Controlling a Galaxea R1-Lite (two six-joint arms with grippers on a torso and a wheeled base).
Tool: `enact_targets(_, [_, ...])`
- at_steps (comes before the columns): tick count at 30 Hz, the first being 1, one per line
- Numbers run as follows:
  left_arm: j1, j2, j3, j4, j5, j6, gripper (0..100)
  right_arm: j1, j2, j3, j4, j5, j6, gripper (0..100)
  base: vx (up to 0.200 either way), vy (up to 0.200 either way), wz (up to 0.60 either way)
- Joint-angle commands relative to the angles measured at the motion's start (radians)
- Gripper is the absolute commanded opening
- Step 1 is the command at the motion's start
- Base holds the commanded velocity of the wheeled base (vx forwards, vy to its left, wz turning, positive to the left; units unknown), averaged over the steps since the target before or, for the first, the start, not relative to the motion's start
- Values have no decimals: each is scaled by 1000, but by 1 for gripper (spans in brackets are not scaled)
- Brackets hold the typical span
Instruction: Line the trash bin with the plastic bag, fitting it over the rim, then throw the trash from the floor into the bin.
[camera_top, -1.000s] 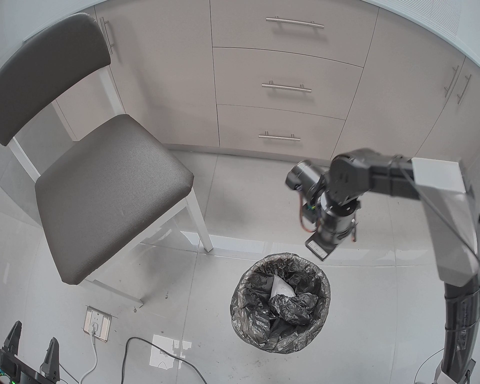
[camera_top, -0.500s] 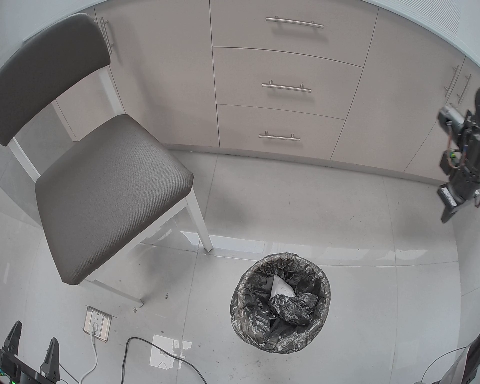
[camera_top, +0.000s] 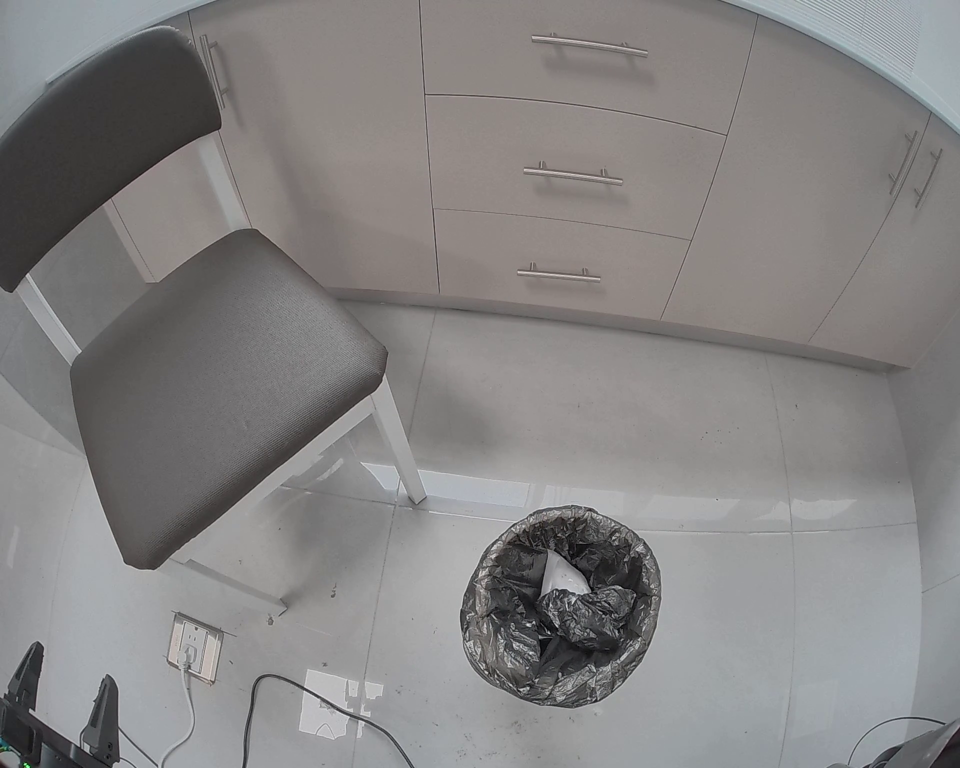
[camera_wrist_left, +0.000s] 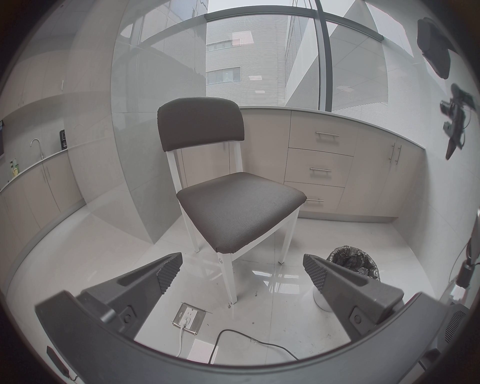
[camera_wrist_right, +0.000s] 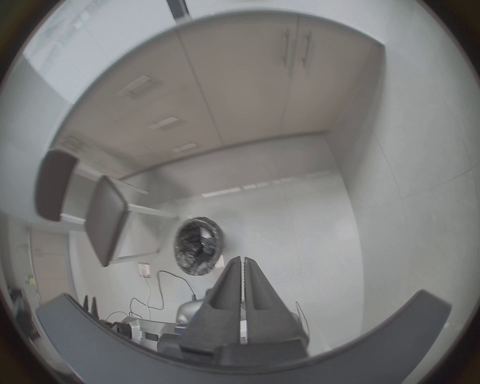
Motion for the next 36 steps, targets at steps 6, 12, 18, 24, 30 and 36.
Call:
enact_targets(6, [1,-16,10,0,0,0,100,156,-997,325,-384,330,35,0,0,0,0])
enact_targets(12, [0,-16,10,-2,0,0,100,152,-1197,724,-653,292,35,0,0,0,0])
enact_targets(18, [1,-16,10,0,0,0,100,268,-1196,793,-662,266,-22,0,0,0,0])
enact_targets(24, [0,-16,10,-2,0,0,100,300,-1286,963,-666,252,-62,0,0,0,0])
enact_targets(30, [1,-16,10,0,0,0,100,299,-1299,1115,-583,189,-49,0,0,0,0])
enact_targets(36, [1,-16,10,-2,0,0,100,297,-1299,1526,-657,62,-48,0,0,0,0])
